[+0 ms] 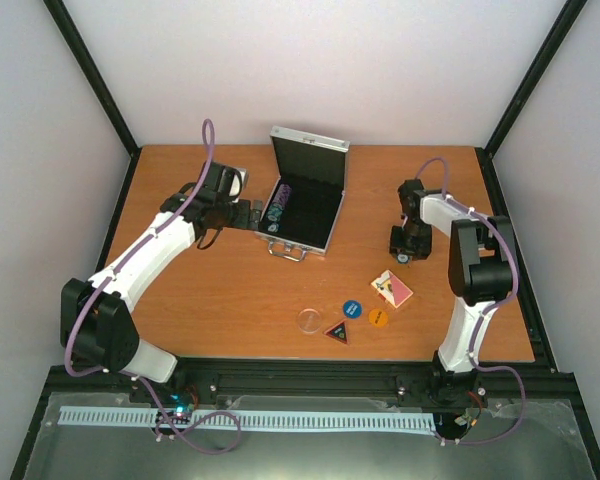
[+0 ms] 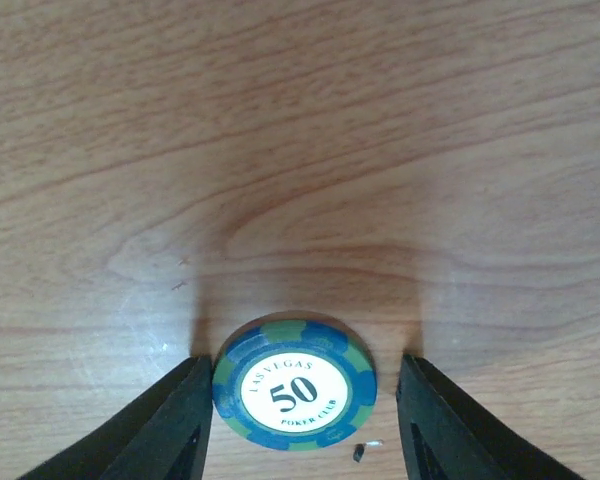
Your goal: Pack up texas hold em set
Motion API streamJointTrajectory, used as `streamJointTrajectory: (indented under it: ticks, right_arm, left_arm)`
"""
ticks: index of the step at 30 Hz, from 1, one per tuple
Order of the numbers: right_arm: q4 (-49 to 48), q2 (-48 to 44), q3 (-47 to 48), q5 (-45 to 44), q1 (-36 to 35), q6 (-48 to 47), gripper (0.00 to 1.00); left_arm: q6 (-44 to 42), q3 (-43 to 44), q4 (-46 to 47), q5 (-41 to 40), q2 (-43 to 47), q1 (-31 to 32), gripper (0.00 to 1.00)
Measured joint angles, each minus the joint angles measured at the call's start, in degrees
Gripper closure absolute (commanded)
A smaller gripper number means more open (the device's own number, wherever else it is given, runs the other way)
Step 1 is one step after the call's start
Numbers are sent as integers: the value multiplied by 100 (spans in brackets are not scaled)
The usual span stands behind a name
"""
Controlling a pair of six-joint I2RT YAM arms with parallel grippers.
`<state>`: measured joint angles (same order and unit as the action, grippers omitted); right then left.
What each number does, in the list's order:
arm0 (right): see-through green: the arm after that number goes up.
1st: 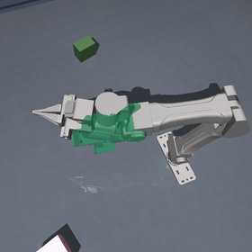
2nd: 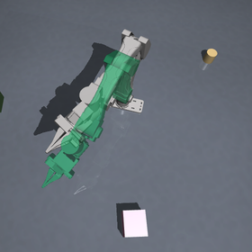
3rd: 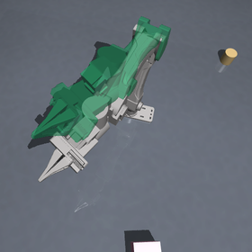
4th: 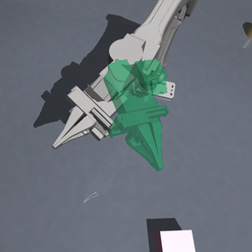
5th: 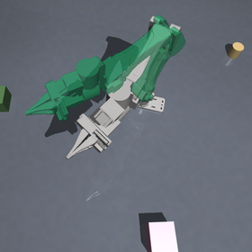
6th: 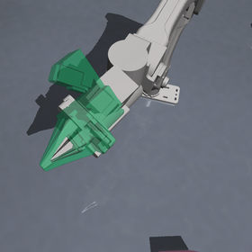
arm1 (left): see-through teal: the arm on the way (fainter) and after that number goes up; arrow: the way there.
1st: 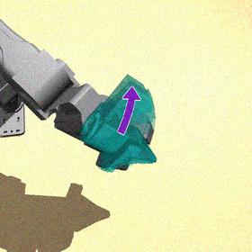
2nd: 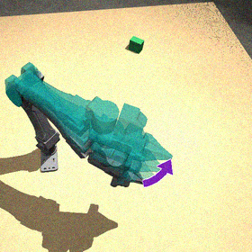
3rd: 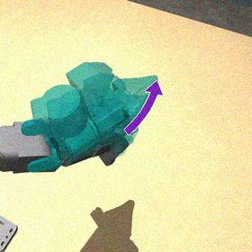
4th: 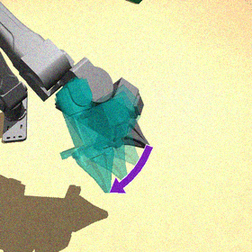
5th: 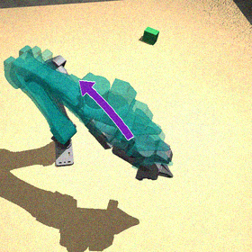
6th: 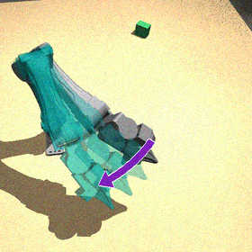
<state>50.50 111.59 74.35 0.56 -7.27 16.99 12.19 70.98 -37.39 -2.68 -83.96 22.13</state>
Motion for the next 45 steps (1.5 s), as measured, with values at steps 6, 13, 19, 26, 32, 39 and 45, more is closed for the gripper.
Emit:
streamJointTrajectory:
  ticks: [6, 13, 19, 26, 32, 39, 45]
  right_arm:
    - [-83, -138, -186, -2, -114, 66, 66]
    - [-72, -238, -240, 107, -295, 203, 74]
    - [59, -238, -162, 153, -339, 214, 71]
    - [87, -223, -48, 275, -455, 216, 75]
    - [81, 70, 210, 433, -907, 297, 75]
    - [81, 208, 413, 584, -1357, 345, 75]
    - [31, 160, 367, 544, -1414, 417, 75]
  left_arm:
    - [0, -114, 0, -48, 28, 0, 0]
    - [-2, -190, 2, -57, 35, 0, 0]
    - [-15, -195, 2, -74, 74, 0, 0]
    - [-24, -234, 0, -79, 136, 0, 0]
    - [-63, -234, -68, -160, 210, -2, 0]
    - [-72, -234, -227, -210, 444, -59, 0]
    - [-92, -234, -280, -203, 638, -63, 0]
